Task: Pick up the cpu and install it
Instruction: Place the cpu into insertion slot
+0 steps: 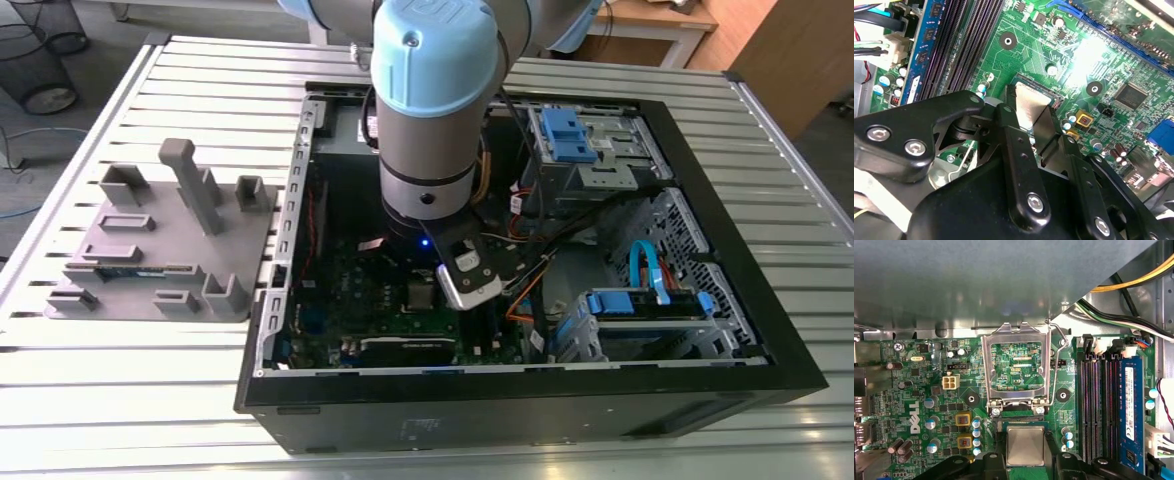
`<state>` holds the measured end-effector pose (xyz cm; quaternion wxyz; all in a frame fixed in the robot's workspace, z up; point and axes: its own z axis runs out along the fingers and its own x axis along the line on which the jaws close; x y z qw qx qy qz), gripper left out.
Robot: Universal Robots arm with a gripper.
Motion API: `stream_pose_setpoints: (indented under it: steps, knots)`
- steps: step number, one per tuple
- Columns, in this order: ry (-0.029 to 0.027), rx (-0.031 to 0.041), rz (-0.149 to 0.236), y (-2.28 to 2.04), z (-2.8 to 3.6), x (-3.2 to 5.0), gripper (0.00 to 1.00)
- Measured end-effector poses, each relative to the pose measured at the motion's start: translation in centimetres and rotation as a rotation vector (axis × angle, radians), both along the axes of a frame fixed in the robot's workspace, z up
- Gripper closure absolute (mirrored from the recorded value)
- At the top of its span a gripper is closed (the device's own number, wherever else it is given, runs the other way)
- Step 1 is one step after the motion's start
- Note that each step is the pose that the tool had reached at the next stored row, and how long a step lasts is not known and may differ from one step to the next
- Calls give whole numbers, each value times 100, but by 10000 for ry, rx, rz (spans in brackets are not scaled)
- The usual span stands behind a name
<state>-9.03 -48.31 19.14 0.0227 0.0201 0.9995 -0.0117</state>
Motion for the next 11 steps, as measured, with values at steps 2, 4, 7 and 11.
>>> stream_pose_setpoints:
  steps: [2, 4, 7, 11]
  knots:
    - [-1, 0, 0, 0, 0, 0, 61]
    - [-3, 5, 0, 1, 5, 1, 61]
    - [0, 1, 0, 0, 47, 0, 61]
    - [-3, 4, 0, 1, 55, 0, 61]
